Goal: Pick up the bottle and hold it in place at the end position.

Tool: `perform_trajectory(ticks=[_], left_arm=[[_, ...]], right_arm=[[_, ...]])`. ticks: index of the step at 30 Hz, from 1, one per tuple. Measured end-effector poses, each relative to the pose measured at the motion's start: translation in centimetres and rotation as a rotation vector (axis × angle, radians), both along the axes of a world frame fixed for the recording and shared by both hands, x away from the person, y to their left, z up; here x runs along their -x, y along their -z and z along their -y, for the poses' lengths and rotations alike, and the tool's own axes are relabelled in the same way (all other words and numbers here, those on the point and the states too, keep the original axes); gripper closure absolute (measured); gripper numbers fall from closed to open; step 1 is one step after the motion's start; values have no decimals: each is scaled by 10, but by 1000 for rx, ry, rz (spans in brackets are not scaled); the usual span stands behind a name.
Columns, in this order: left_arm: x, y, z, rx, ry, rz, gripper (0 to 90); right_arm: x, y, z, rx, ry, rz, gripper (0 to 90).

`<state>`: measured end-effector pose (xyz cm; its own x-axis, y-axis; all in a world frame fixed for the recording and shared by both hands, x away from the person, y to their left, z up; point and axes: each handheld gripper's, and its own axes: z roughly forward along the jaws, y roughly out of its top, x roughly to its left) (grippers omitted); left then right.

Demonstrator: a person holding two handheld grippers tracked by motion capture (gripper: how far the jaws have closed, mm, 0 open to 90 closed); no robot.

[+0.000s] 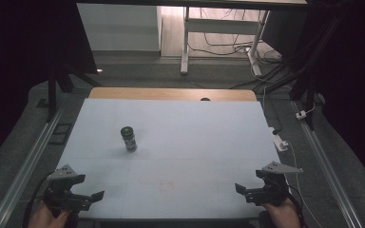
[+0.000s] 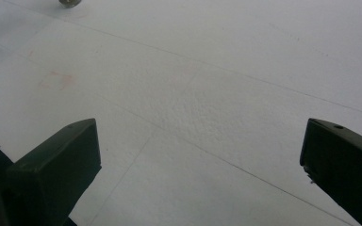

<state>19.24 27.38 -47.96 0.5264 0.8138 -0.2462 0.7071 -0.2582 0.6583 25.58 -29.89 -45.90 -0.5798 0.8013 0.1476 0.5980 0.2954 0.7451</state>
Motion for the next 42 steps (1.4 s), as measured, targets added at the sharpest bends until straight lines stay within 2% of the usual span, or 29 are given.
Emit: perform_trajectory(ticks=[9,14,21,26,31,36,39,42], left_arm=[[-5,-1,4,-1,5,46,23],[-11,-1,8,-2,28,84,18],[-21,2,12,-2,46,110,23],[-27,4,12,-1,36,120,25],[-31,6,14,-26,28,149,14],[-38,9,17,-8,24,148,3],[-41,10,19,-40,14,173,2],[-46,10,19,-31,8,162,2]], right_arm=[[0,0,0,2,-1,-2,0],[0,0,0,4,-7,-4,0],[-1,1,-1,7,-14,-12,0],[-1,1,-1,8,-17,-14,0],[-2,1,-2,10,-17,-15,0],[-2,1,-2,12,-19,-23,0],[-2,1,-2,13,-19,-25,0],[-2,1,-2,14,-19,-26,0]])
